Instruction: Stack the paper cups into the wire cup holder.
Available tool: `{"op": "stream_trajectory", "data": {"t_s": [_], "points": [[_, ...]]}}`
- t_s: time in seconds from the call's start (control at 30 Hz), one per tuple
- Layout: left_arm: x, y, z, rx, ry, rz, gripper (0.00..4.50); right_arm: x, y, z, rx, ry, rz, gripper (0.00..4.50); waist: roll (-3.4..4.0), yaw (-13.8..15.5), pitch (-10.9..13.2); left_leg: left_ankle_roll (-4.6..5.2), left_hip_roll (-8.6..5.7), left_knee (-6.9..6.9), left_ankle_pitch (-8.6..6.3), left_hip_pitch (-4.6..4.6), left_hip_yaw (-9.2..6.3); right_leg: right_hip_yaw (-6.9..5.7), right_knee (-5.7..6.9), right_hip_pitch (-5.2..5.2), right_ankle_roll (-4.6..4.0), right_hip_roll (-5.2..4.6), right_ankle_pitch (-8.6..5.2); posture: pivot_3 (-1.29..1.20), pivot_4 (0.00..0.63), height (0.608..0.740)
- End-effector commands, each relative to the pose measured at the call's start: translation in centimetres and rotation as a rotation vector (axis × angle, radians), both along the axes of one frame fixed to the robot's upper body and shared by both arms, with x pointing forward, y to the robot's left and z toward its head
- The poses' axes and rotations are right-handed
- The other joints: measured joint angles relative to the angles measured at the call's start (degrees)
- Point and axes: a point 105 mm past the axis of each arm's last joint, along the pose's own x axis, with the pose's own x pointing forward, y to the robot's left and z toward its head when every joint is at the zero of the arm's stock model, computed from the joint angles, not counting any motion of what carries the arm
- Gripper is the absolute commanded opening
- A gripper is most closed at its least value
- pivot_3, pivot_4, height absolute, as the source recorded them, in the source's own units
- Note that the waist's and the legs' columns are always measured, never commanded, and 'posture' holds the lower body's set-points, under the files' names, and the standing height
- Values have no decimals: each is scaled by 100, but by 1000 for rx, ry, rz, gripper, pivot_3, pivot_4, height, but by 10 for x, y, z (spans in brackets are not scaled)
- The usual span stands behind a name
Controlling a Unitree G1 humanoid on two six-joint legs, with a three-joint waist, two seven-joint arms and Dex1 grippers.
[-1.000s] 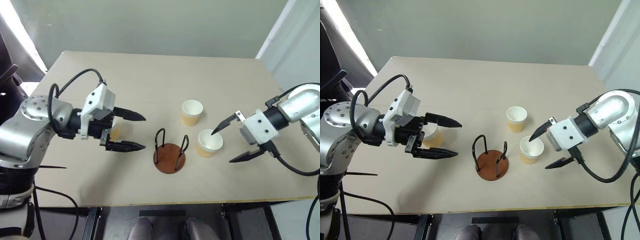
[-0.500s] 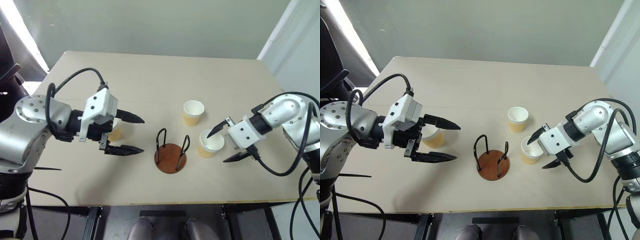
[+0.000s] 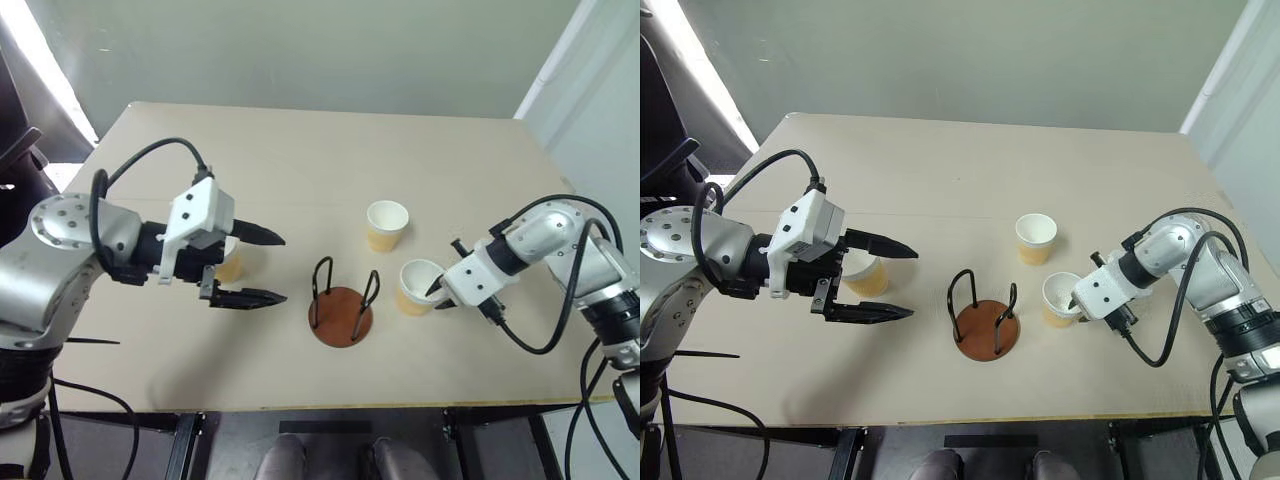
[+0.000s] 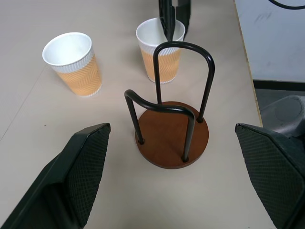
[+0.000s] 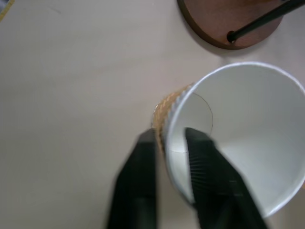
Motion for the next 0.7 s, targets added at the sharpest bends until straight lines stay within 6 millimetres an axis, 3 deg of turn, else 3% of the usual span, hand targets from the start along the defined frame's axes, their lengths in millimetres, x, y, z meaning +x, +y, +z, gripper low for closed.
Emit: {"op": "stream_trajectory", "data": {"t_s": [0.03, 0.17, 0.3, 0.47, 0.57, 0.7], "points": [[-3, 2, 10, 9, -53, 0, 4500, -2, -1, 21, 11, -36, 30, 20, 0, 4, 0, 0, 0, 0, 0, 0, -1, 0, 0, 0, 0, 0, 0, 0, 150, 740], [-2, 6, 8, 20, -51, 15, 4500, -6, 1, 42, 52, -39, 48, 20, 0, 10, 0, -1, -1, -3, 0, 0, 0, 0, -5, 3, 0, -1, 0, 0, 150, 740], [-1, 14, -1, 81, -44, 34, 4500, -18, 17, 96, 192, -48, 102, 20, 10, -7, 6, -1, 0, -8, 1, -1, 1, 1, -4, -2, 0, 1, 0, 0, 150, 740], [-1, 16, -8, 103, -40, 29, 4500, -36, 43, 138, 350, -13, 229, 20, 5, -15, 3, -1, 4, -27, 1, 2, 0, 3, -19, 0, -3, 7, -2, 0, 150, 740], [-1, 16, -10, 104, -42, 29, 4500, -42, 55, 145, 389, 17, 282, 20, 5, -22, 3, -1, 4, -26, 1, 2, 0, 3, -20, -1, -3, 7, -2, 0, 150, 740], [-7, 15, -7, 77, -35, 15, 4500, -44, 70, 129, 375, 57, 325, 20, 6, -19, 3, -1, 4, -24, 1, 1, -1, 3, -14, -2, -5, 6, -3, 0, 150, 740]]}}
